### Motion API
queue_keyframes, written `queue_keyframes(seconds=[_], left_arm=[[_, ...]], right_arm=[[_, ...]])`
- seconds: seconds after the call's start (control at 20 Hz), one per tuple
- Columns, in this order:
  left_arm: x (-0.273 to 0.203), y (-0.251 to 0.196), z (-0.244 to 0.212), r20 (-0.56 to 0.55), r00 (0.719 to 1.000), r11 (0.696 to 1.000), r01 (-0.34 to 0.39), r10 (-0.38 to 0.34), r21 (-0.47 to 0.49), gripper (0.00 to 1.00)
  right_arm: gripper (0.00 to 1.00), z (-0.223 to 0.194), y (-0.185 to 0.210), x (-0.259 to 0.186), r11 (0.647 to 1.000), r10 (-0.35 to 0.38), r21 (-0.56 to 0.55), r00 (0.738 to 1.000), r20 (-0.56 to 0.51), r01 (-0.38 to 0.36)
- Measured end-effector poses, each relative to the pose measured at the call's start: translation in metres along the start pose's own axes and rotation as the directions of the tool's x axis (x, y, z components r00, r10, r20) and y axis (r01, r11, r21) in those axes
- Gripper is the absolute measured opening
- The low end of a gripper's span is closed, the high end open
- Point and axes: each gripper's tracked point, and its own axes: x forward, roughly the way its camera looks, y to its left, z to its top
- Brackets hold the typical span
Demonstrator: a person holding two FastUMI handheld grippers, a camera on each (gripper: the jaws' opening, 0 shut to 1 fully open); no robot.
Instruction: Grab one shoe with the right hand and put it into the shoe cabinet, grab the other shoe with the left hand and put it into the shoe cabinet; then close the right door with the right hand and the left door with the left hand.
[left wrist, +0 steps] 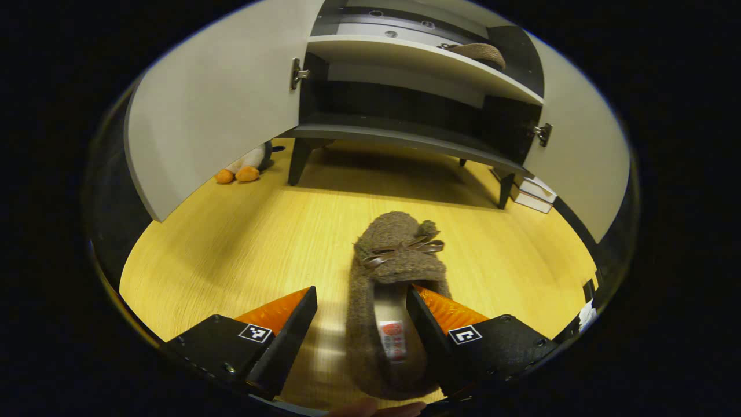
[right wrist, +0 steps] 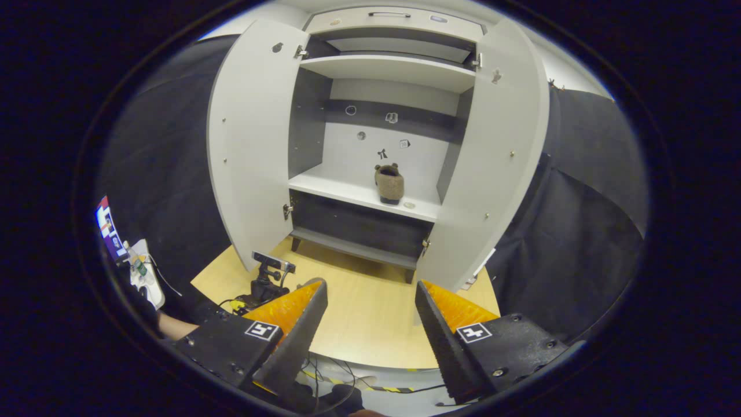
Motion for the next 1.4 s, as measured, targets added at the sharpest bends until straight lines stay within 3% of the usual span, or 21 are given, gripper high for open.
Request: queue_keyframes(seconds=[0.15,0.25,0.35,0.4,0.45,0.5,0.6,0.7,0.75,0.8,0.85,0.9,0.95,1.0,1.15,1.4], left_arm=[[0.009,-0.004,0.0,-0.004,0.999,0.995,0.053,-0.054,-0.089,0.88],[0.012,-0.008,0.0,0.011,0.998,0.996,0.065,-0.065,-0.067,0.75],[0.014,-0.012,0.002,0.04,0.997,0.997,0.073,-0.072,-0.034,0.71],[0.014,-0.016,0.002,0.039,0.996,0.996,0.084,-0.083,-0.037,0.54],[0.015,-0.019,0.002,0.03,0.995,0.995,0.092,-0.091,-0.034,0.55],[0.015,-0.021,0.0,0.021,0.995,0.994,0.103,-0.102,-0.033,0.48],[0.014,-0.02,0.0,0.026,0.994,0.993,0.108,-0.107,-0.042,0.47],[0.013,-0.015,0.004,0.053,0.993,0.992,0.109,-0.106,-0.056,0.28],[0.014,-0.018,0.003,0.047,0.993,0.991,0.115,-0.112,-0.063,0.1],[0.016,-0.017,0.003,0.046,0.994,0.993,0.1,-0.097,-0.056,0.16],[0.014,-0.016,0.003,0.029,0.995,0.994,0.093,-0.091,-0.058,0.16],[0.014,-0.017,0.004,0.02,0.995,0.994,0.094,-0.093,-0.063,0.08],[0.015,-0.016,0.005,0.012,0.995,0.992,0.104,-0.104,-0.078,0.17],[0.013,-0.015,0.005,0.002,0.994,0.989,0.11,-0.11,-0.099,0.05],[0.0,-0.003,0.014,0.004,0.998,0.994,0.065,-0.065,-0.083,0.05],[-0.056,-0.023,0.077,0.089,0.989,0.992,0.123,-0.12,-0.031,0.05]], right_arm=[[0.96,0.003,0.024,0.004,0.997,0.076,-0.03,0.997,-0.023,-0.077],[0.96,0.004,0.038,0.003,0.992,0.118,-0.036,0.992,-0.036,-0.119],[0.96,0.005,0.048,0.003,0.991,0.124,-0.051,0.991,-0.046,-0.127],[0.96,0.005,0.056,0.004,0.988,0.137,-0.061,0.989,-0.051,-0.14],[0.96,0.006,0.063,0.004,0.986,0.145,-0.08,0.988,-0.053,-0.149],[0.96,0.007,0.068,0.005,0.982,0.15,-0.105,0.987,-0.054,-0.155],[0.96,0.004,0.08,0.008,0.974,0.174,-0.135,0.982,-0.068,-0.182],[0.96,-0.004,0.097,0.012,0.961,0.228,-0.137,0.967,-0.111,-0.242],[0.95,-0.003,0.102,0.014,0.956,0.244,-0.137,0.963,-0.118,-0.259],[0.99,-0.002,0.104,0.015,0.954,0.251,-0.138,0.961,-0.12,-0.267],[0.95,-0.004,0.106,0.017,0.952,0.257,-0.141,0.958,-0.124,-0.273],[0.95,-0.005,0.106,0.019,0.95,0.257,-0.147,0.958,-0.13,-0.275],[0.94,-0.008,0.107,0.021,0.949,0.26,-0.148,0.956,-0.136,-0.279],[0.94,-0.01,0.11,0.021,0.945,0.274,-0.144,0.952,-0.139,-0.293],[0.94,-0.013,0.106,0.023,0.942,0.287,-0.144,0.95,-0.125,-0.303],[0.94,0.012,0.084,0.035,0.94,0.328,-0.082,0.944,-0.034,-0.33]])
